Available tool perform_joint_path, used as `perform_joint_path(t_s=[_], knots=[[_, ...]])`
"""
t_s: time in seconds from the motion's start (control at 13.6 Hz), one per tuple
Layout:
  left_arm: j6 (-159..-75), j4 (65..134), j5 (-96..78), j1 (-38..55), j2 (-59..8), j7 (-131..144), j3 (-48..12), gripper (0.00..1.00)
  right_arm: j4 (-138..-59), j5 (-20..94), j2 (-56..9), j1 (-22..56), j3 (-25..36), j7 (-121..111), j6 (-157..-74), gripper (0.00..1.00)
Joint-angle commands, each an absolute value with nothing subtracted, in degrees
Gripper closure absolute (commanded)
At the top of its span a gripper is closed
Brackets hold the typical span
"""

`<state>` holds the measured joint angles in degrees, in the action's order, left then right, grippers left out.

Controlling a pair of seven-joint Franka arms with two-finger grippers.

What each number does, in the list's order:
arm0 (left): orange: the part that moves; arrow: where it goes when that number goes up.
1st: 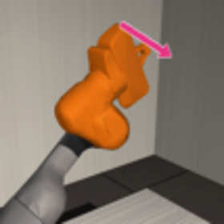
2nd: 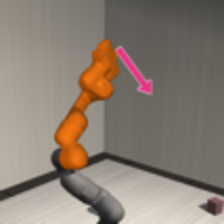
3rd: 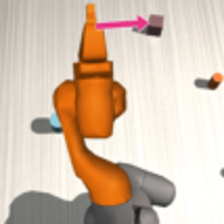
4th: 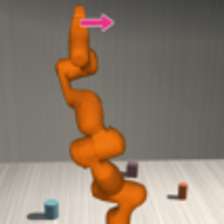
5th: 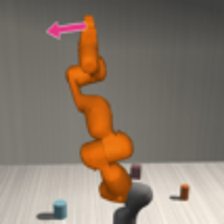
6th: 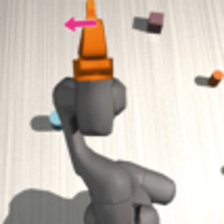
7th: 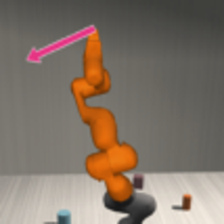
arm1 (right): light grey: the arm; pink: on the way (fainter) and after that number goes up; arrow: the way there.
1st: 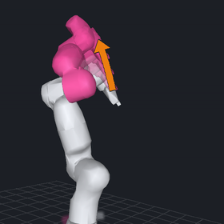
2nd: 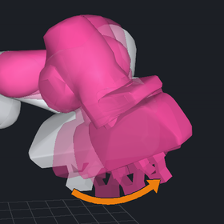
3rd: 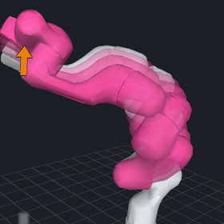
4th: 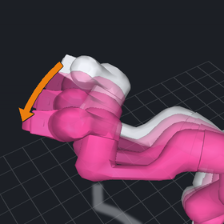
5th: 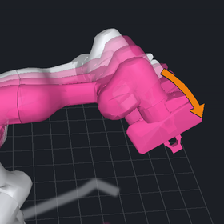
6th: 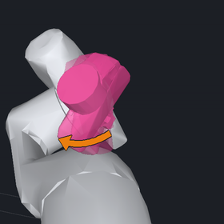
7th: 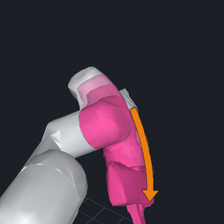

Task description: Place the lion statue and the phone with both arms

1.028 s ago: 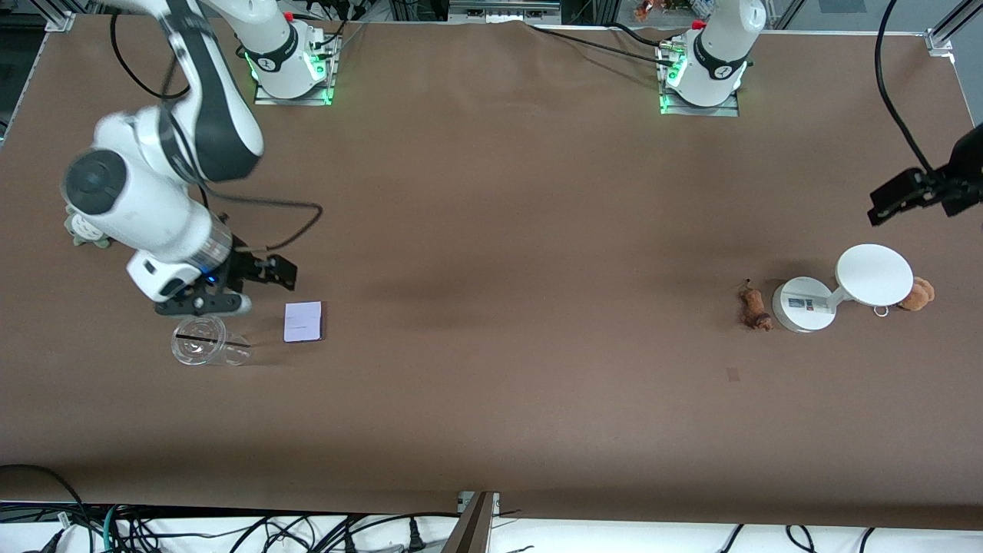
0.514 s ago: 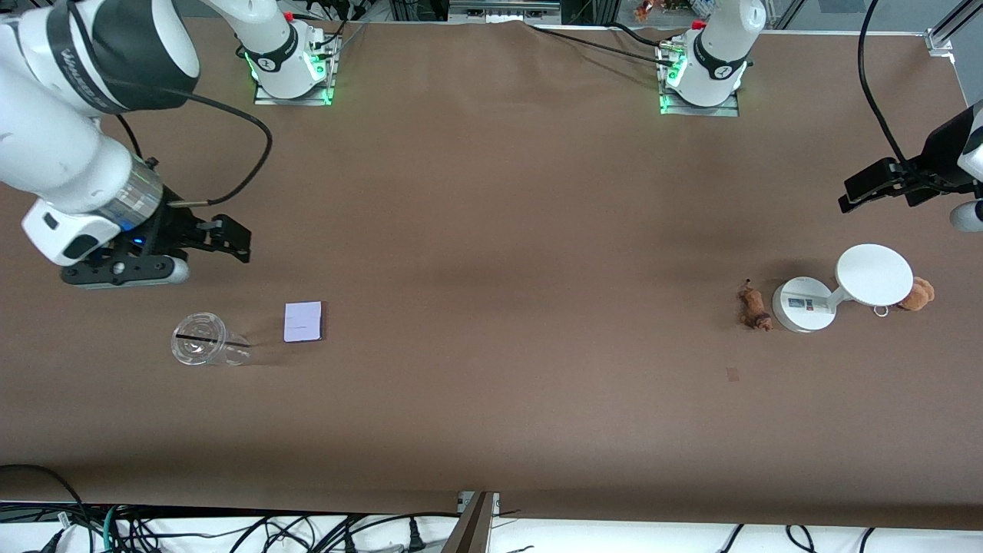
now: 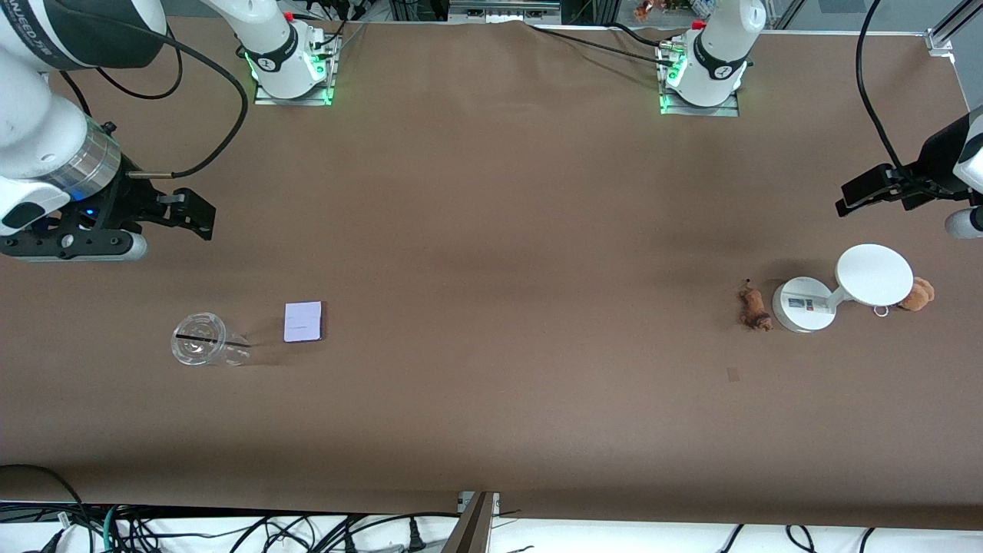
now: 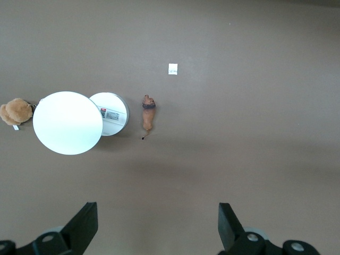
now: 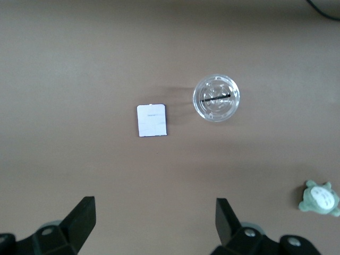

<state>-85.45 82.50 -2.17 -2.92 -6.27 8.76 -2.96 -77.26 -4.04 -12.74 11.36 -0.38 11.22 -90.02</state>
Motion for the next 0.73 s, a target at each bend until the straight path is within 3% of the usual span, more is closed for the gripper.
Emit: perform_joint_path(t_s=[0.0, 0.44, 0.66], knots=[[-84.7, 81.8, -2.3, -3.1, -6.5, 8.8, -3.1, 0.0, -77.7, -3.3, -11.5, 11.2, -1.1, 14.1, -88.8, 0.0], [-83.9, 80.7, -1.1, -2.9, -7.1, 8.8, -3.3, 0.0, -92.4, 0.5, -2.5, 10.9, 2.3, 12.8, -93.4, 0.0], [-83.9, 80.6, -1.1, -2.9, -7.2, 8.8, -3.3, 0.0, -92.2, -0.1, -2.9, 10.9, 2.5, 12.8, -93.6, 0.0]])
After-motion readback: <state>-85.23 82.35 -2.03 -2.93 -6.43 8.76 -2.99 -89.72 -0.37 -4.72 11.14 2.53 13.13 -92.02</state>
